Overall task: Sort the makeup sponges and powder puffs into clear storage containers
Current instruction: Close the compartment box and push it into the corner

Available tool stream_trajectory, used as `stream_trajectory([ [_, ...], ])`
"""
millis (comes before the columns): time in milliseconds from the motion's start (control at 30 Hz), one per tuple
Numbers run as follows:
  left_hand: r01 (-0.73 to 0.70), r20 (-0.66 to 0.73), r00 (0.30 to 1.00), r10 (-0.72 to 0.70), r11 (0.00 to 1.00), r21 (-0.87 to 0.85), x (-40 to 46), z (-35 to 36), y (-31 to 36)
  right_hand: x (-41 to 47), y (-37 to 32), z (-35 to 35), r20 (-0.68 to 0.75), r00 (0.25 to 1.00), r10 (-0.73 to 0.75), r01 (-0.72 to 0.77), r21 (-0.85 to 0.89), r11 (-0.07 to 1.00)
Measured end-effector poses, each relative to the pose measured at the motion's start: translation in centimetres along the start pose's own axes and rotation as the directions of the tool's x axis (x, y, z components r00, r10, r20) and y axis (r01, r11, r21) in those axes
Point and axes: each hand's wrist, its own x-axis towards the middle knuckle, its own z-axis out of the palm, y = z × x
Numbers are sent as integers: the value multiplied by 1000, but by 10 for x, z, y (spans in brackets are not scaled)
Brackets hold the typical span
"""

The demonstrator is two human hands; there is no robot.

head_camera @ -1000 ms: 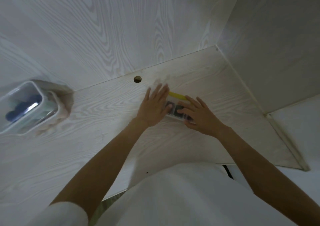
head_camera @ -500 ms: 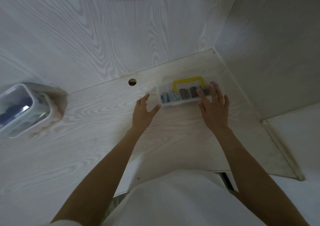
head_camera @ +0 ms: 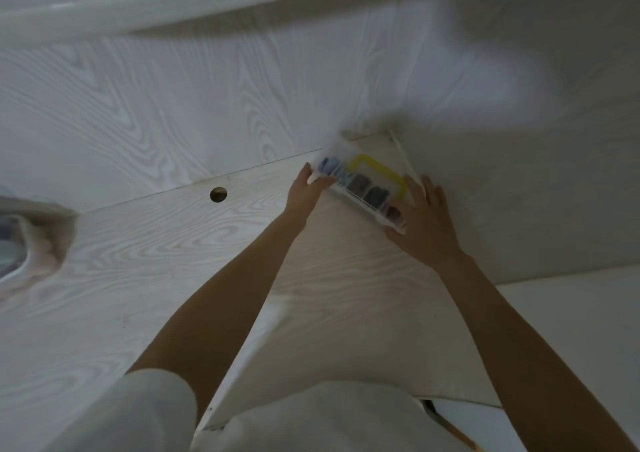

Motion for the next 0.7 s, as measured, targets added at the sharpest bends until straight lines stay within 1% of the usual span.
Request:
stream_trajectory([
  [67,-39,103,994,36,999,31,11,23,10,-7,7,1,-3,1000,-7,7,25,1000],
  [100,-57,141,989,51,998,36,14,35,14,-9,8,3,-25,1000,14,-14,30,999],
  [200,-82,179,981,77,996,21,19,69,22,-7,7,11,-90,989,116,-114,31,993],
  [267,-58,198,979,46,997,55,17,86,23,0,2,13,-92,985,148,-151,-34,988],
  [400,10,269,963,-16,1000,25,26,100,20,10,-3,9,-64,970,233,-241,-164,957],
  [500,20,330,943,-36,998,54,29,89,27,20,-7,9,-32,964,265,-266,-189,945],
  [567,-14,335,942,-24,994,111,28,80,31,23,-7,7,19,967,255,-249,-153,956],
  [633,-68,299,954,19,985,156,21,68,31,22,-5,3,42,968,246,-242,-82,967],
  [700,-92,245,968,60,989,120,6,53,23,17,-5,-3,42,973,225,-225,-5,974],
])
